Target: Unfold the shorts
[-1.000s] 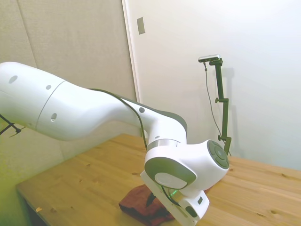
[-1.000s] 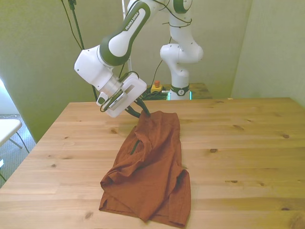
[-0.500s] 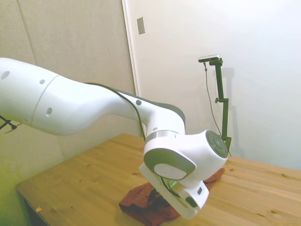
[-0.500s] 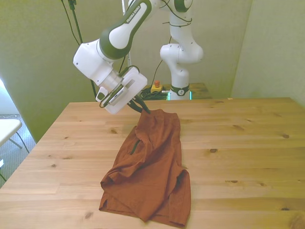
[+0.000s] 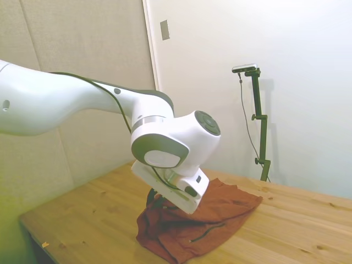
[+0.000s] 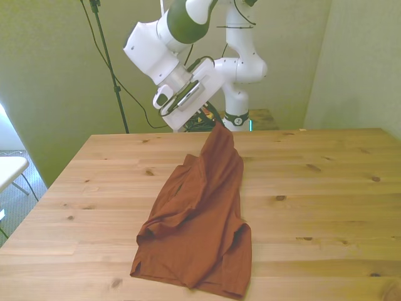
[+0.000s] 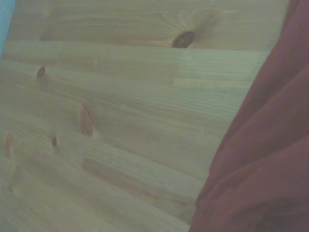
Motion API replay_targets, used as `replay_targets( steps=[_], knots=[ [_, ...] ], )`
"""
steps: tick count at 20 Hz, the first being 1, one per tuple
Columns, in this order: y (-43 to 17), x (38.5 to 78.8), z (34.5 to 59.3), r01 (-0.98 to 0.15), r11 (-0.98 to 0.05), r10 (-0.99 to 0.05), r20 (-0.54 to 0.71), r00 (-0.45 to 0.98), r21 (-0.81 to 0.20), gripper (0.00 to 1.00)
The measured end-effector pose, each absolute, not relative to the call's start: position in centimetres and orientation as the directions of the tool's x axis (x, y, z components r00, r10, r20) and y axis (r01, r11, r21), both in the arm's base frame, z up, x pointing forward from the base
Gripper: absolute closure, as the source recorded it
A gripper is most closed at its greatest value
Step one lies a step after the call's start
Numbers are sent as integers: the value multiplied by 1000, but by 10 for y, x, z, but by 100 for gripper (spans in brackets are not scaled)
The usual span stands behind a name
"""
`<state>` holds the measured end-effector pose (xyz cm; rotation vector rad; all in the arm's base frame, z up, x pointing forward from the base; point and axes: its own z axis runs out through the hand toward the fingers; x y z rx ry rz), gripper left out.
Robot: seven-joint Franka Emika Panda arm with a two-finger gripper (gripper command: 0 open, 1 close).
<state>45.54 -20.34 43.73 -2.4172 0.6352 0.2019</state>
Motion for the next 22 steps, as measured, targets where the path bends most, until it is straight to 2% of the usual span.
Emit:
replay_targets(
  steps=[5, 9, 16, 20, 22],
  knots=[
    [-150, 480, 419, -414, -769, -348, -224, 910, -488, 0],
    [-110, 488, 410, -361, -801, -292, -216, 932, -478, 0],
    [-59, 495, 416, -309, -818, -229, -219, 949, -485, 0],
    [-23, 501, 416, -299, -795, -201, -236, 951, -528, 0],
    [-6, 506, 419, -317, -789, -220, -240, 945, -526, 0]
  ],
)
